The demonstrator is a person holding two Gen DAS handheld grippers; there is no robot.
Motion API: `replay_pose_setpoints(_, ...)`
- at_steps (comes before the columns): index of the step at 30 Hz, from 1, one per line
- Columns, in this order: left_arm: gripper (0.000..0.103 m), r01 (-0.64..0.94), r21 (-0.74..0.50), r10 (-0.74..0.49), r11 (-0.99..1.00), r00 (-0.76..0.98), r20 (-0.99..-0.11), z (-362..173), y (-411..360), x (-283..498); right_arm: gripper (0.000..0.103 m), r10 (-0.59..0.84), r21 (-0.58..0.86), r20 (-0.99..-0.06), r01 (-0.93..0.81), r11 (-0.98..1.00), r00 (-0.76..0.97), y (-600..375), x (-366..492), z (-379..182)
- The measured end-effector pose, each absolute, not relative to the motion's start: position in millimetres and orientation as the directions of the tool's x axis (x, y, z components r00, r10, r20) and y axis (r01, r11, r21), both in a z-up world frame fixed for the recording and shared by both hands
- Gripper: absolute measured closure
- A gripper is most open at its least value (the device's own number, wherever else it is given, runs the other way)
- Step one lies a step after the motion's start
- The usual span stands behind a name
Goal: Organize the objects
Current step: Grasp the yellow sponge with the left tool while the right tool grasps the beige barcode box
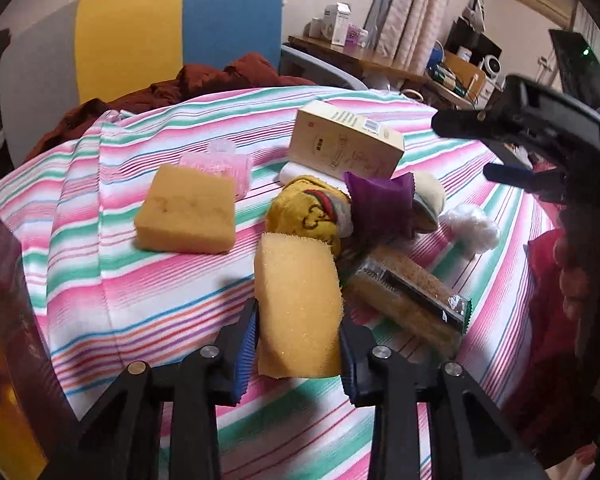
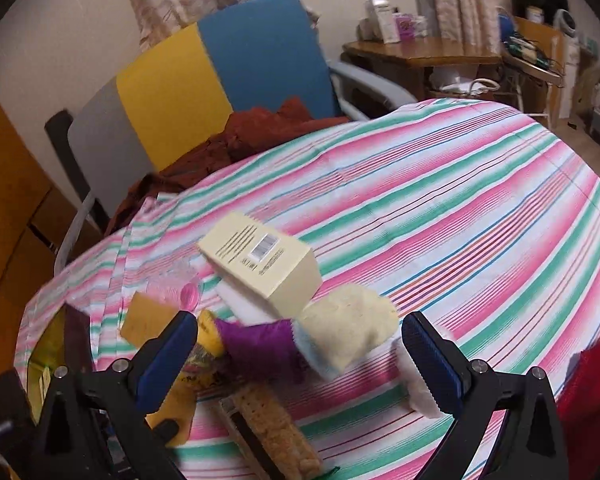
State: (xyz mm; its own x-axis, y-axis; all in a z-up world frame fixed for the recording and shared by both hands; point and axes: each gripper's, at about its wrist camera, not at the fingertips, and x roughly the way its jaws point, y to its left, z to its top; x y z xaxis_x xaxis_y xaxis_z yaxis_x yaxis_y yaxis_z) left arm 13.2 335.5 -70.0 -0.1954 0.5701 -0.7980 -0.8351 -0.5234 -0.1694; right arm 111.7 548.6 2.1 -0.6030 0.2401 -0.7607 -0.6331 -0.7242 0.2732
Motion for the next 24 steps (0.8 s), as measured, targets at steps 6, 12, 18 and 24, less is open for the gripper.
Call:
replay_pose_setpoints(6, 0.068, -0.835, -0.176, 0.585, -0.521, -0.199, -0.786, -63, 317, 19, 0.000, 0.237, 0.033, -0.796, -0.431, -0.902, -0.557, 536, 51, 11)
replay_pose_setpoints(12, 0.068, -0.829, -0.201, 0.616, -0.521, -0.203, -0.762, -49, 300, 24, 0.000, 0.247, -0.136, -0.864, -0.267, -0.954, -0.438, 542, -9, -12)
replay_pose_setpoints(18, 0.068, -0.827, -0.209, 0.633, -0.521, -0.211, -0.744, -38, 286, 29, 0.041, 0.205, -0.105, -0.900, -0.264, -0.959, -0.385, 551, -16, -39)
replay_pose_setpoints(24, 0.068, -0.818, -0.210, 0.642, -0.535, -0.232, -0.731, -30, 272, 33, 0.053, 0.224, -0.057, -0.866, -0.359, -0.932, -0.446, 559, 1, -25)
